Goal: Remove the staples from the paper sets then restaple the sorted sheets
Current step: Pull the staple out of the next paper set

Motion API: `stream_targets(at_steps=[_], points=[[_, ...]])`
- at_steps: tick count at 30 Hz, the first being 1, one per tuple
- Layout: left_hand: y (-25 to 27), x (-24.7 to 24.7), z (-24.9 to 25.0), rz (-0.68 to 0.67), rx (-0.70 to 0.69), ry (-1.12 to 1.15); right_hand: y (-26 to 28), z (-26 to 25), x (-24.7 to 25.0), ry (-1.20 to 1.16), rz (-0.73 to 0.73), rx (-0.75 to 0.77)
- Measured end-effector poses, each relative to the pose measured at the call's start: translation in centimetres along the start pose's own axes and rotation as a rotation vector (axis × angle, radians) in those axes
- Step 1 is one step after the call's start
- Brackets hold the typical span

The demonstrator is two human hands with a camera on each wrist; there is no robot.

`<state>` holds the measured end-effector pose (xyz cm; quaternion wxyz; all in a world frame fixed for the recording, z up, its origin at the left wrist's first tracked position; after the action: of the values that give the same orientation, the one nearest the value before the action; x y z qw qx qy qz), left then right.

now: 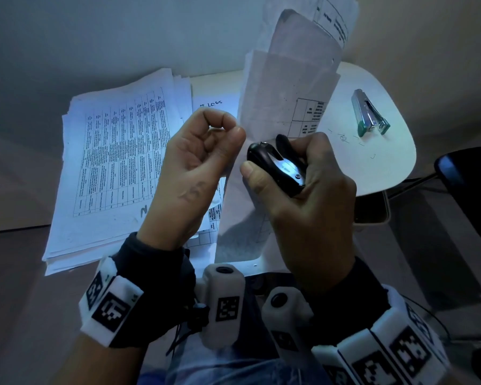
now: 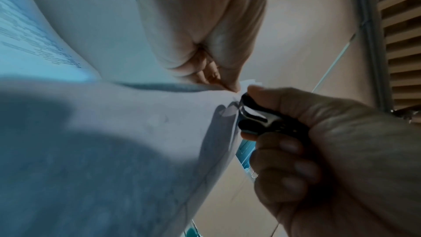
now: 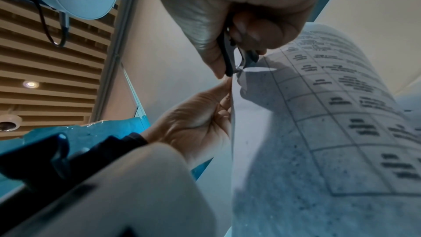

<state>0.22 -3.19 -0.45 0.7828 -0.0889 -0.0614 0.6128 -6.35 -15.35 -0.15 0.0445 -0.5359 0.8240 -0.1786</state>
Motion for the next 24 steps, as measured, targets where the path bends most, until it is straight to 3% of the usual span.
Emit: stream_targets(at_steps=[9,18,20,24], points=[[0.4,-0.9,0.4,-0.108,0.026,0.006,-0.1,-0.2,0.3,0.007,0.062,0.041],[0.3,-0.3,-0.3,-0.011,0.068,0.008,-0.2,0.3,-0.2,-0.001,0.032,0.043],[0.2,-0.5,-0.3,-0.017,0.054,-0.004,-0.3,0.8,-0.2,-0.071,-0.014,-0.013],[0.2,-0.5,-0.2,-0.028,0.046,-0.031,-1.1,2.8,-0.7,-0.336,-0.166,-0.28]])
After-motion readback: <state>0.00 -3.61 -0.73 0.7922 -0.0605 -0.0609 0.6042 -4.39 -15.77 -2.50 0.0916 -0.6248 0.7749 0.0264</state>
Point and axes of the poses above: each hand's wrist, its own y-axis away from the middle knuckle, its own x-axis out of the back of the hand, z = x × y, the point moved 8 cm from there along -y, towards the middle knuckle
